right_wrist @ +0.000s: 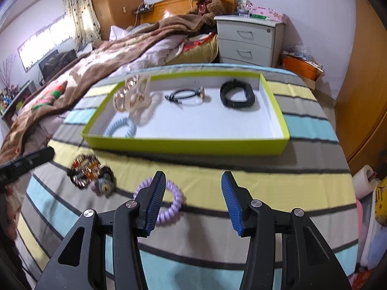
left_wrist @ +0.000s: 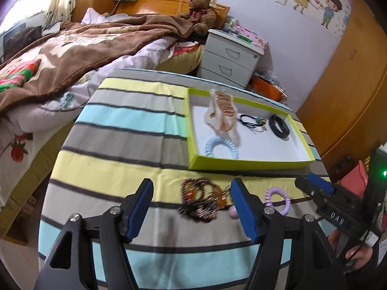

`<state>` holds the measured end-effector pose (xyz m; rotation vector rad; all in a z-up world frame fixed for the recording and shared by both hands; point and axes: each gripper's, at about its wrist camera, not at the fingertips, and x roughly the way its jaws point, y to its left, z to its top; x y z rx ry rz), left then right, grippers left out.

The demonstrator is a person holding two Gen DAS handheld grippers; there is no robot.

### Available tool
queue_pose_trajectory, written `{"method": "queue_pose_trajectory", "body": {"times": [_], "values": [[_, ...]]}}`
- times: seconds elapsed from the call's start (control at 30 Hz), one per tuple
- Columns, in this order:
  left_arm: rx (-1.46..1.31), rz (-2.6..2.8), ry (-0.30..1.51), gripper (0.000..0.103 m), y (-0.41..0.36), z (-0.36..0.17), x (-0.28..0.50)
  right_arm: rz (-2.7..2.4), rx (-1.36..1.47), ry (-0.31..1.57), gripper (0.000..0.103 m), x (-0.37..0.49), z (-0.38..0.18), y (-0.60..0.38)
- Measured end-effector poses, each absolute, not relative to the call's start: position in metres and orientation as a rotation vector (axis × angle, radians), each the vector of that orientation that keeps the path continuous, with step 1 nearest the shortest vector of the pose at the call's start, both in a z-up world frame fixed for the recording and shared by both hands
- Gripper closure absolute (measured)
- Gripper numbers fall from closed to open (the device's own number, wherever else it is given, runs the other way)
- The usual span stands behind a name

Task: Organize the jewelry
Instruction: 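Grasp purple coil tie with right tool while left tool approaches beaded bracelet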

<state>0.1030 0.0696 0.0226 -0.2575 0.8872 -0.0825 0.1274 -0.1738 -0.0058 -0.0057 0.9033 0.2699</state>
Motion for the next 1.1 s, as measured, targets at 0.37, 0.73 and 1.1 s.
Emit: {"method": "queue_pose_trajectory", "body": {"times": [0.37, 0.73, 1.1], "values": [[-0.344, -0.073, 0.921, 0.035, 0.099, 0.007, 0.083, 0.254, -0.044, 0.965, 0.054, 0.117, -0.025, -0.162], [-0.350, -0.060, 0.911, 0.035, 0.105, 0.005, 0.077, 0.223, -0.116, 0.927, 0.074, 0.104, -0.026, -0.152], [-0.331, -0.067, 0.936, 0.035, 0.096, 0.000, 0.086, 0.195, -0.057, 0.903, 0.093, 0.104, -0.023, -0.179]]}}
